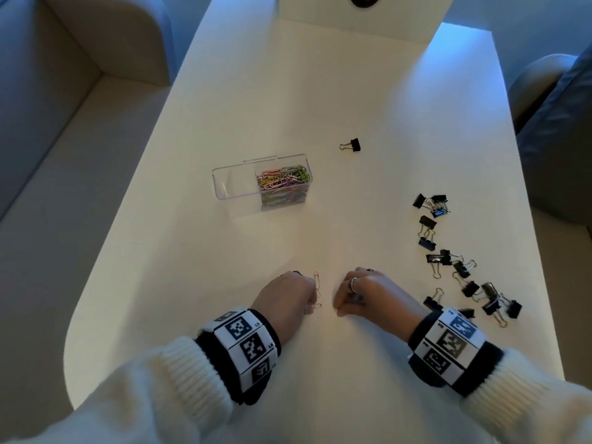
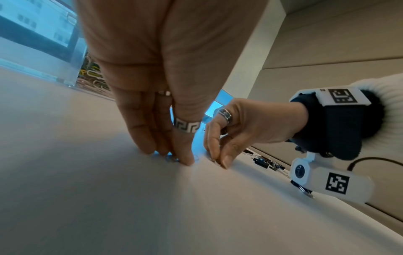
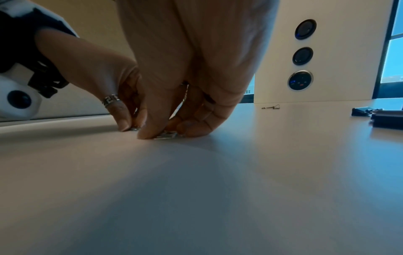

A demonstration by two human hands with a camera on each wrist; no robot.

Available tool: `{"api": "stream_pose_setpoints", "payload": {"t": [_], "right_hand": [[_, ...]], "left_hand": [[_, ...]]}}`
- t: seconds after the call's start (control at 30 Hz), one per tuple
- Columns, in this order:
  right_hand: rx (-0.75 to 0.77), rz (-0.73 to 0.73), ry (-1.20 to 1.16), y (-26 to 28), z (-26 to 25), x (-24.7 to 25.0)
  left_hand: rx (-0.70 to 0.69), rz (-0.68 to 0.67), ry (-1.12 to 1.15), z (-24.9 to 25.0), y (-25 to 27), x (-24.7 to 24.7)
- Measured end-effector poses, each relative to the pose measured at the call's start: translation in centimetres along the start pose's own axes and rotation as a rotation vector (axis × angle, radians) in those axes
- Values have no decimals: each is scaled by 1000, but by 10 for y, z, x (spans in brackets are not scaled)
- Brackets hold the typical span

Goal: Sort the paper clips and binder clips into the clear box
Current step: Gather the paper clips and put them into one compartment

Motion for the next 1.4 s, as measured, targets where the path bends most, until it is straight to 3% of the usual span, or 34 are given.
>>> {"api": "stream_pose_setpoints", "payload": {"t": [0.37, 0.53, 0.63, 0.73, 0.83, 0.97, 1.1, 1.23, 1.3, 1.4], "right_hand": [[68, -17, 198, 9, -2, -2], [28, -39, 264, 11, -4, -2], [-1, 70, 67, 10, -8, 17], [33, 250, -165, 8, -19, 35], [108, 353, -227, 4, -36, 40], [216, 445, -160, -2, -57, 34], [321, 504, -129, -3, -63, 33], [207, 561, -333, 2, -46, 47], [66, 430, -251, 1, -26, 49], [-113, -43, 8, -1, 7, 33]], "left_hand": [[-107, -89, -231, 11, 3, -7], [-42, 55, 478, -13, 1, 14], [79, 136, 1198, -20, 6, 24], [140, 199, 1575, -23, 7, 30], [157, 221, 1710, -23, 5, 32], [155, 130, 1836, -18, 1, 31], [273, 115, 1931, -16, 2, 31], [319, 57, 1886, -19, 4, 29], [334, 58, 1869, -22, 5, 29], [350, 73, 1853, -27, 5, 29]]}}
Point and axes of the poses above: each hand's wrist, its own y-axis away from the middle knuckle, its own x-axis out of the back of the hand, z = x × y, the point moved 3 cm from there along -y, towards the middle knuckle, and after that the axes turned 10 degrees about -x, right-handed, at the moved point
